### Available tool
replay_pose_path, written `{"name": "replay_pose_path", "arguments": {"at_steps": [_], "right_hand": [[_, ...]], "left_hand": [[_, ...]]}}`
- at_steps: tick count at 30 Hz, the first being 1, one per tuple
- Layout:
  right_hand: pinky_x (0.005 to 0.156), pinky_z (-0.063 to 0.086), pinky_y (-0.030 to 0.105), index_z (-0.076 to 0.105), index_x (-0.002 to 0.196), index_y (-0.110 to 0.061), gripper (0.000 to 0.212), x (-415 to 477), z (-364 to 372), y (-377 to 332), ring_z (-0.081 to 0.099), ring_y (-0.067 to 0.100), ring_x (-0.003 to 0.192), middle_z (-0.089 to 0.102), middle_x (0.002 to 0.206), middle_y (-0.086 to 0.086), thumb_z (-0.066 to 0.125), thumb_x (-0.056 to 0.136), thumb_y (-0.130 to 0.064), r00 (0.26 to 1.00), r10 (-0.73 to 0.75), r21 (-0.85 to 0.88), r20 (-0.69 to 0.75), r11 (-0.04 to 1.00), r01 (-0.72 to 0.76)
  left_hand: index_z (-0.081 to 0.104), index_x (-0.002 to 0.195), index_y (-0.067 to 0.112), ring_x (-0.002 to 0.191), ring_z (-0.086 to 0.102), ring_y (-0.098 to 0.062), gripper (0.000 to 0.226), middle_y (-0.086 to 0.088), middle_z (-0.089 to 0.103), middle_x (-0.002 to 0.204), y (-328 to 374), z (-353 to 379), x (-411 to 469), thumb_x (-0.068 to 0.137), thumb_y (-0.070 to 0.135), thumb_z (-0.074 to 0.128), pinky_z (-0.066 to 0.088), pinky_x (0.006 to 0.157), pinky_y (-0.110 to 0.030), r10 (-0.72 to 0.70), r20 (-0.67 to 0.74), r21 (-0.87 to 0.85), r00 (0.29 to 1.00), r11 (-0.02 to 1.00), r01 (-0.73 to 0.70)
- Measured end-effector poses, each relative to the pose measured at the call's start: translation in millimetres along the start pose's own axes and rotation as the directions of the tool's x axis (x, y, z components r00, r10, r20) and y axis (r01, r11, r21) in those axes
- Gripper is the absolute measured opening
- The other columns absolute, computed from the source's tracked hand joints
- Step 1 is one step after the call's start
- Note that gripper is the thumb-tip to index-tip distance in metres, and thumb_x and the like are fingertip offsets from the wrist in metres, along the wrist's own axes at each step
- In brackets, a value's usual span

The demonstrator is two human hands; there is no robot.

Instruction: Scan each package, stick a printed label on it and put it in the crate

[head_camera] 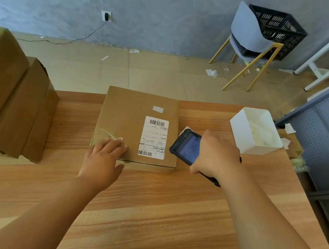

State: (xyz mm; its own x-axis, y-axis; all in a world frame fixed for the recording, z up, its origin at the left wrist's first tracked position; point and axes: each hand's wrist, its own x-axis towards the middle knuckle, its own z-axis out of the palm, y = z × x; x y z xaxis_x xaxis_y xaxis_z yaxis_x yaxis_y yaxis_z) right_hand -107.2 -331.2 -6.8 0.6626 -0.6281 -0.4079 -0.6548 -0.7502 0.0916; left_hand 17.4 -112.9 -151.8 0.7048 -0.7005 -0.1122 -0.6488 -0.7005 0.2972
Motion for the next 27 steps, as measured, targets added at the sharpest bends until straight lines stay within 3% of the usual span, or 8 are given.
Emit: {"name": "replay_pose_path", "arguments": {"at_steps": [3, 6, 9, 14, 19, 27], "right_hand": [[0.062, 0.04, 0.031, 0.039, 0.104, -0.014, 0.064, -0.9, 4.6, 1.0, 0.055, 0.023, 0.08, 0.055, 0.092, 0.001, 0.081, 0.061, -0.035, 1.0, 0.005, 0.001, -0.007, 1.0, -0.005], [0.064, 0.045, 0.033, 0.04, 0.107, -0.015, 0.066, -2.5, 15.0, 6.9, 0.056, 0.023, 0.084, 0.055, 0.095, 0.0, 0.081, 0.06, -0.038, 0.998, 0.046, 0.121, -0.041, 0.992, -0.04], [0.067, 0.048, 0.035, 0.043, 0.112, -0.014, 0.072, -6.5, 38.0, 19.3, 0.055, 0.023, 0.089, 0.052, 0.1, 0.001, 0.082, 0.059, -0.042, 0.987, 0.138, 0.326, -0.088, 0.94, -0.103], [0.064, 0.041, 0.032, 0.046, 0.116, -0.011, 0.08, -16.8, 101.0, 50.4, 0.045, 0.018, 0.089, 0.043, 0.109, 0.003, 0.083, 0.057, -0.05, 0.94, 0.339, 0.429, -0.044, 0.856, -0.289], [0.075, 0.046, 0.035, 0.048, 0.122, -0.008, 0.084, -19.2, 154.3, 80.4, 0.049, 0.028, 0.107, 0.045, 0.119, 0.008, 0.081, 0.06, -0.054, 0.884, 0.438, 0.358, 0.161, 0.809, -0.466], [0.081, 0.048, 0.035, 0.037, 0.135, -0.006, 0.1, -2.3, 192.6, 95.8, 0.048, 0.025, 0.111, 0.04, 0.128, 0.009, 0.077, 0.063, -0.062, 0.889, 0.378, 0.269, 0.259, 0.855, -0.443]], "left_hand": [[0.036, 0.14, 0.034, 0.14, 0.015, -0.019, 0.058, 0.014, 0.024, 0.152, -0.6, 0.6, -1.7, 0.087, 0.043, 0.056, 0.016, 0.112, -0.04, 0.002, 0.007, -0.007, 1.0, 1.0, -0.002], [0.035, 0.14, 0.034, 0.14, 0.015, -0.021, 0.059, 0.013, 0.023, 0.152, -0.3, 0.4, -2.6, 0.086, 0.045, 0.055, 0.016, 0.111, -0.041, 0.01, 0.017, 0.005, 1.0, 1.0, -0.01], [0.037, 0.138, 0.034, 0.136, 0.021, -0.023, 0.057, 0.012, 0.026, 0.15, 2.3, -0.2, -5.0, 0.086, 0.048, 0.054, 0.019, 0.108, -0.044, -0.002, 0.015, 0.025, 1.0, 1.0, 0.001], [0.044, 0.134, 0.032, 0.125, 0.029, -0.028, 0.055, 0.009, 0.033, 0.146, 8.8, 4.3, -14.6, 0.083, 0.047, 0.059, 0.023, 0.102, -0.047, -0.031, -0.005, 0.028, 0.999, 0.999, 0.032], [0.045, 0.134, 0.027, 0.121, 0.03, -0.031, 0.059, 0.004, 0.034, 0.145, 17.0, 9.9, -20.7, 0.081, 0.045, 0.063, 0.026, 0.101, -0.052, -0.067, -0.007, 0.059, 0.998, 0.996, 0.068], [0.041, 0.138, 0.017, 0.133, 0.023, -0.038, 0.067, -0.006, 0.029, 0.15, 36.9, 20.2, -31.2, 0.079, 0.035, 0.069, 0.017, 0.109, -0.053, -0.162, -0.036, 0.058, 0.986, 0.985, 0.164]]}}
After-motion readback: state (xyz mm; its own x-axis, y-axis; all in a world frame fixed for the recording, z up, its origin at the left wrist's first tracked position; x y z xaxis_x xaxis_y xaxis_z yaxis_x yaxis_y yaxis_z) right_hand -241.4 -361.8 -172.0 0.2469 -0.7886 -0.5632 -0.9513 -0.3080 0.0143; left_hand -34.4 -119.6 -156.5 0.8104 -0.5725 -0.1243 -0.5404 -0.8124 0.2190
